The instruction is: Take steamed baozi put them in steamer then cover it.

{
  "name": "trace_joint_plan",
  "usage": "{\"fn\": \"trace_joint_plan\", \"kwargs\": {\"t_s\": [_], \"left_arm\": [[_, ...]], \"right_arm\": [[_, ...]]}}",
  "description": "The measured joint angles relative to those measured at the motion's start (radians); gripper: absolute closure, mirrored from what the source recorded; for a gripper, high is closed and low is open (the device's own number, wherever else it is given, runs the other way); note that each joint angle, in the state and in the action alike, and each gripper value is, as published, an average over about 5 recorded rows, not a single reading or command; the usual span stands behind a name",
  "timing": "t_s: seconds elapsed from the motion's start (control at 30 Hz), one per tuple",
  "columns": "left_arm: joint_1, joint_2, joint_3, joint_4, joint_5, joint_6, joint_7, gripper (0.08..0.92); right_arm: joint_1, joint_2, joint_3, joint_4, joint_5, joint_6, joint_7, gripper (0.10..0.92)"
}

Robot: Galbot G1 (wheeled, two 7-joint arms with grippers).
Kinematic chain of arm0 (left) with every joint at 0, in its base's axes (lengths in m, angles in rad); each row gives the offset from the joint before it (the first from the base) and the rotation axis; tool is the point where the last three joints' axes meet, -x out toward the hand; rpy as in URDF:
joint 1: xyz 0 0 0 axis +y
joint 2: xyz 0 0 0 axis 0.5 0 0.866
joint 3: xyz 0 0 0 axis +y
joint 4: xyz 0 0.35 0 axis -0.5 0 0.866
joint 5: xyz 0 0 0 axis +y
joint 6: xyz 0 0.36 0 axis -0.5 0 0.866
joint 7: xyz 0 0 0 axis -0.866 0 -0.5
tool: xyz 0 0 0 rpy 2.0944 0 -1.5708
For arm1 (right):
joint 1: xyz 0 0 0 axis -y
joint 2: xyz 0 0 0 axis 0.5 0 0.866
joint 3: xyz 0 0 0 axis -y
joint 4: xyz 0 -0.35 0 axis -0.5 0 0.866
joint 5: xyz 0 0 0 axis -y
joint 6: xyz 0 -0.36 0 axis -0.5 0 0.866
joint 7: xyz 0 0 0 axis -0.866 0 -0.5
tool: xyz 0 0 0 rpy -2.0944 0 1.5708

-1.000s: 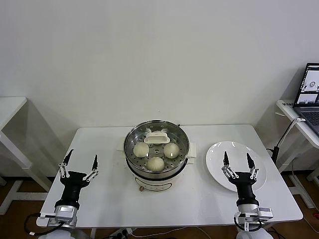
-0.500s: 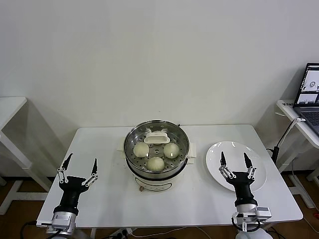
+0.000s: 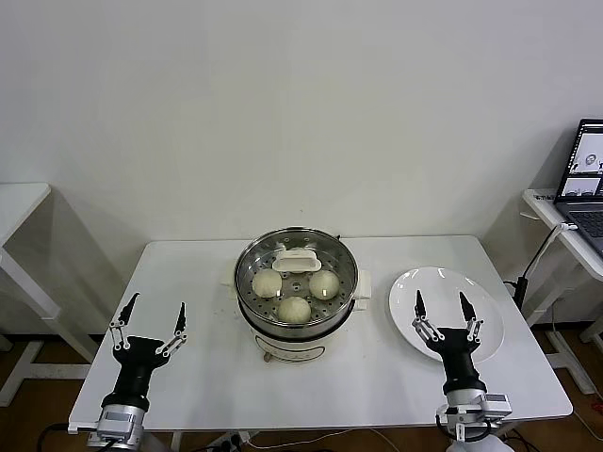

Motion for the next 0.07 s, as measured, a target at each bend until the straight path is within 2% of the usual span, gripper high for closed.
{"fn": "trace_joint_plan", "kwargs": {"t_s": [0.07], "left_arm": [[0.0, 0.0, 0.001, 0.0, -0.001, 0.0, 0.0, 0.177]], "right_arm": [[-0.001, 0.0, 0.0, 0.001, 0.0, -0.001, 0.001, 0.203]]}}
